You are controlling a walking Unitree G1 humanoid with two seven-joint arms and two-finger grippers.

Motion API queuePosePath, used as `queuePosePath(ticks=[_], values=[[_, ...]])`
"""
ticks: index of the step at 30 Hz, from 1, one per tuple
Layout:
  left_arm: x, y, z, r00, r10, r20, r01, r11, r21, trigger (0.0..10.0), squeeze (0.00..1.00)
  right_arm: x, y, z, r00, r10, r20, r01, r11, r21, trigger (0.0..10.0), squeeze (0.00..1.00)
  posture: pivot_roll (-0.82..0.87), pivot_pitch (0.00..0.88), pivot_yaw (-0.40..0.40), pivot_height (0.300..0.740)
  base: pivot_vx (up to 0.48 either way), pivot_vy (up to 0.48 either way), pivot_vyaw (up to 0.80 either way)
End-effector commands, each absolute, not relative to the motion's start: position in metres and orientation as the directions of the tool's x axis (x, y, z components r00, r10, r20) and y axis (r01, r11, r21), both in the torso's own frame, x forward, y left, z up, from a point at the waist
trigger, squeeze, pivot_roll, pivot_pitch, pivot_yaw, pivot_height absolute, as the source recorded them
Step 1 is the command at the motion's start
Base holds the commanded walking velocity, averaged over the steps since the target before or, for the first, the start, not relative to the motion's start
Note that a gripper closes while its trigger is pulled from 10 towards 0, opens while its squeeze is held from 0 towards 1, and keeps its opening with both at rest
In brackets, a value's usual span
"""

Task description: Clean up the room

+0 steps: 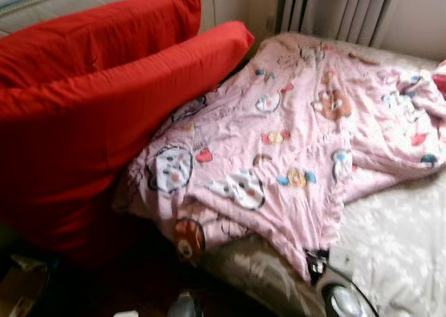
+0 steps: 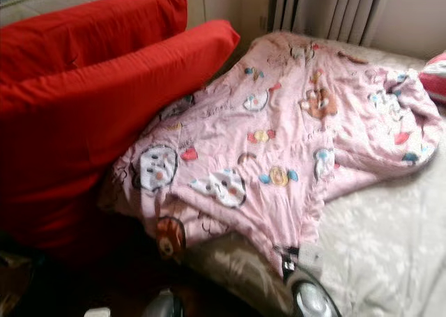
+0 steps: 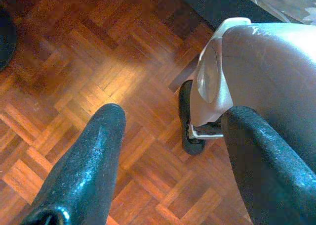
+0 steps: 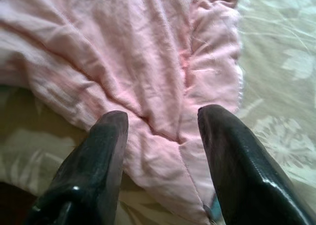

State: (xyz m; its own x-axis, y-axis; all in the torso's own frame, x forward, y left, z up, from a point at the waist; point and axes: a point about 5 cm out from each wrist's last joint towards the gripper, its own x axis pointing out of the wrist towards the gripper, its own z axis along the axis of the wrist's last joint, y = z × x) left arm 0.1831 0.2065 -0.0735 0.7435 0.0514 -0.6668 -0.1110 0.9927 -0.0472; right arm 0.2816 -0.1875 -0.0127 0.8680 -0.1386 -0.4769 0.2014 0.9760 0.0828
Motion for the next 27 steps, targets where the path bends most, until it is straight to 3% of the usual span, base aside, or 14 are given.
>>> queuePosePath(ticks=[1, 2, 3, 4, 5, 13, 14, 15, 16, 27], values=[[0.176, 0.2, -0.078, 0.725, 0.024, -0.688, -0.086, 0.995, -0.056, 10.0, 0.0, 0.273, -0.191, -0.021, 0.837, -0.16, -0.523, 0.224, 0.973, 0.062, 10.0, 0.0, 0.01, 0.231, 0.048, 0.64, 0.0, 0.0, 0.0], [0.176, 0.2, -0.078, 0.727, 0.025, -0.686, -0.086, 0.995, -0.055, 10.0, 0.0, 0.274, -0.192, -0.02, 0.839, -0.162, -0.52, 0.23, 0.971, 0.069, 10.0, 0.0, 0.01, 0.236, 0.05, 0.64, 0.0, 0.0, 0.0], [0.176, 0.201, -0.078, 0.729, 0.025, -0.684, -0.086, 0.995, -0.055, 10.0, 0.0, 0.275, -0.191, -0.019, 0.842, -0.158, -0.516, 0.231, 0.97, 0.081, 10.0, 0.31, 0.01, 0.237, 0.05, 0.64, 0.0, 0.0, 0.0], [0.175, 0.201, -0.078, 0.732, 0.026, -0.68, -0.086, 0.995, -0.054, 10.0, 0.0, 0.277, -0.191, -0.017, 0.847, -0.155, -0.508, 0.229, 0.97, 0.085, 10.0, 0.89, 0.01, 0.243, 0.051, 0.64, 0.0, 0.0, 0.0], [0.175, 0.201, -0.078, 0.735, 0.025, -0.678, -0.085, 0.995, -0.055, 10.0, 0.0, 0.278, -0.191, -0.016, 0.848, -0.154, -0.506, 0.224, 0.971, 0.08, 10.0, 1.0, 0.02, 0.249, 0.053, 0.64, 0.0, 0.0, 0.0], [0.169, 0.203, -0.078, 0.748, 0.015, -0.664, -0.075, 0.995, -0.063, 10.0, 0.0, 0.279, -0.192, -0.016, 0.841, -0.161, -0.516, 0.223, 0.973, 0.06, 10.0, 1.0, 0.03, 0.28, 0.062, 0.64, 0.0, 0.0, 0.0], [0.169, 0.203, -0.078, 0.749, 0.014, -0.662, -0.075, 0.995, -0.064, 10.0, 0.0, 0.279, -0.191, -0.016, 0.843, -0.155, -0.516, 0.217, 0.974, 0.063, 10.0, 0.49, 0.04, 0.287, 0.064, 0.64, 0.0, 0.0, 0.0], [0.168, 0.204, -0.078, 0.75, 0.013, -0.662, -0.074, 0.995, -0.064, 10.0, 0.0, 0.279, -0.191, -0.016, 0.844, -0.151, -0.515, 0.214, 0.975, 0.064, 10.0, 0.49, 0.04, 0.29, 0.065, 0.64, 0.0, 0.0, 0.0], [0.166, 0.204, -0.079, 0.751, 0.013, -0.661, -0.074, 0.995, -0.064, 10.0, 0.0, 0.279, -0.191, -0.016, 0.844, -0.149, -0.515, 0.209, 0.976, 0.06, 10.0, 0.0, 0.04, 0.301, 0.067, 0.64, 0.0, 0.0, 0.0], [0.158, 0.205, -0.079, 0.775, 0.004, -0.633, -0.073, 0.994, -0.083, 10.0, 0.0, 0.285, -0.195, -0.011, 0.847, -0.17, -0.504, 0.221, 0.974, 0.042, 10.0, 0.0, 0.06, 0.346, 0.069, 0.64, 0.0, 0.0, 0.0]])
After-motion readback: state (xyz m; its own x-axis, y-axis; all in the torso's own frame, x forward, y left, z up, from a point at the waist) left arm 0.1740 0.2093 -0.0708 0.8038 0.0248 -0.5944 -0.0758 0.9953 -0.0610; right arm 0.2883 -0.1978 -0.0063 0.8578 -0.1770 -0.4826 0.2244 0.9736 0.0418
